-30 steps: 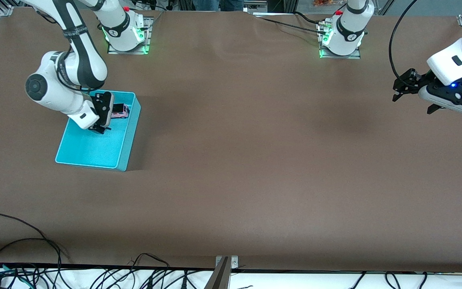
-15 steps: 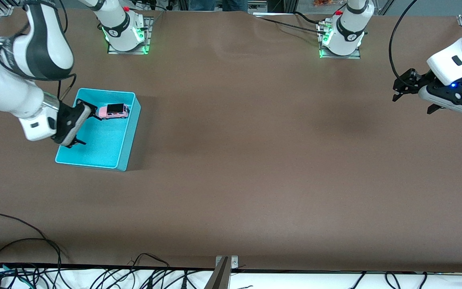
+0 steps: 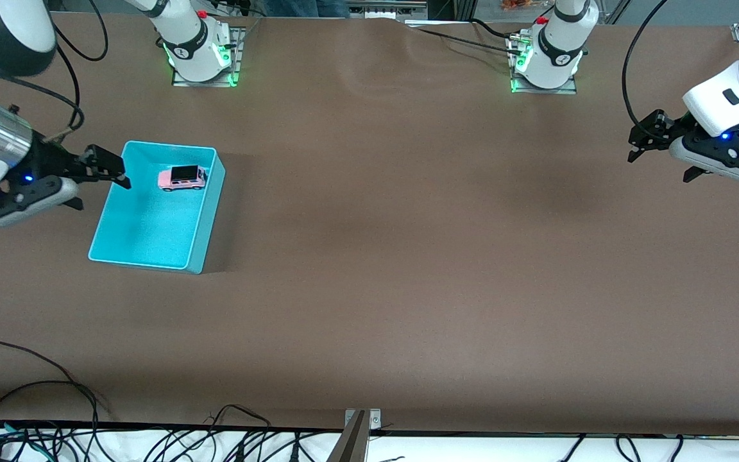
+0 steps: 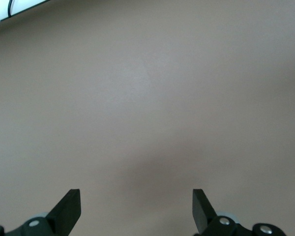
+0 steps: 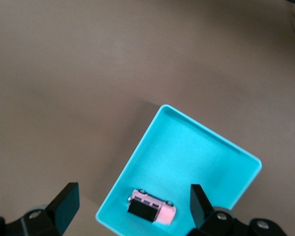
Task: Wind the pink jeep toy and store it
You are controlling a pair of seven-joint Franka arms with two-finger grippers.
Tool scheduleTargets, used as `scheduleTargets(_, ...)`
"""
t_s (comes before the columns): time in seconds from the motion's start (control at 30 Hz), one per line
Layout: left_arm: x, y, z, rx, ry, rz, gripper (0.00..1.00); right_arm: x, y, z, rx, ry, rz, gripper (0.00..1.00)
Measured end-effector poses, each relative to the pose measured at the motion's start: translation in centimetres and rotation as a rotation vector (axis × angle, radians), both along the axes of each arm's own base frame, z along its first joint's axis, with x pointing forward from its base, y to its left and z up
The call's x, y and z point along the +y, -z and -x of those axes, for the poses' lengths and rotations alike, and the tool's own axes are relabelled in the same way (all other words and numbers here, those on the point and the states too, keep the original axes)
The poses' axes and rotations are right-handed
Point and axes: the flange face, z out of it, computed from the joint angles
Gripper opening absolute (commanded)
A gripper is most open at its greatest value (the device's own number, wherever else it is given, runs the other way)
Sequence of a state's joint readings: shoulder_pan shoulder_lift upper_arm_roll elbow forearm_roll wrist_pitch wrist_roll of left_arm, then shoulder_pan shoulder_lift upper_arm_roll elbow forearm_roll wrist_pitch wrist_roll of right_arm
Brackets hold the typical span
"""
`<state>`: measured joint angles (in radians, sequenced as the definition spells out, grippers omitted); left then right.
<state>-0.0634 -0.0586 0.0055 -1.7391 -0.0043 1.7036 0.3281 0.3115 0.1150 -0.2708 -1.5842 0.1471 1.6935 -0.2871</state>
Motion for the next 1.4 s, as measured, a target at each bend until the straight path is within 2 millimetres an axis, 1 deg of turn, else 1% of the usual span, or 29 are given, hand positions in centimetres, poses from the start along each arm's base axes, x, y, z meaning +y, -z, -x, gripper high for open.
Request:
scheduleTargets(0.13,0.0,0.0,0.0,0.0,0.0,0.0,1.0,-0.5,-2.5,0.3,0.002,0.124,0.048,1.0)
scheduleTargets(0.23,0.0,0.0,0.0,0.0,0.0,0.0,1.0,-0.8,-4.0,0.6,0.006,0.177,0.087,1.0)
scheduleTargets(0.33,0.0,0.0,0.0,0.0,0.0,0.0,1.0,-1.2,-5.2,1.0,0.012,0.2,0.12,1.0)
scheduleTargets(0.43,0.0,0.0,0.0,0.0,0.0,0.0,1.0,-1.6,-5.9,1.2,0.014,0.206,0.17,1.0)
scheduleTargets(0.67,0.0,0.0,0.0,0.0,0.0,0.0,1.0,-1.6,-5.4,1.8,0.071,0.214,0.202,1.0)
scheduleTargets(0.87,0.0,0.0,0.0,0.0,0.0,0.0,1.0,-1.8,-5.6,2.7,0.093,0.213,0.2,1.0)
scheduleTargets(1.0,0.0,0.0,0.0,0.0,0.0,0.0,1.0,-2.4,-5.5,4.0,0.077,0.215,0.181,1.0)
scheduleTargets(1.13,0.0,0.0,0.0,0.0,0.0,0.0,1.0,-3.4,-5.2,6.1,0.057,0.218,0.155,1.0)
scheduleTargets(1.23,0.0,0.0,0.0,0.0,0.0,0.0,1.0,-3.7,-5.3,7.4,0.048,0.216,0.14,1.0)
scheduleTargets(1.3,0.0,0.0,0.0,0.0,0.0,0.0,1.0,-3.8,-5.6,7.8,0.038,0.215,0.134,1.0)
scheduleTargets(1.4,0.0,0.0,0.0,0.0,0.0,0.0,1.0,-3.8,-5.9,7.8,0.022,0.216,0.131,1.0)
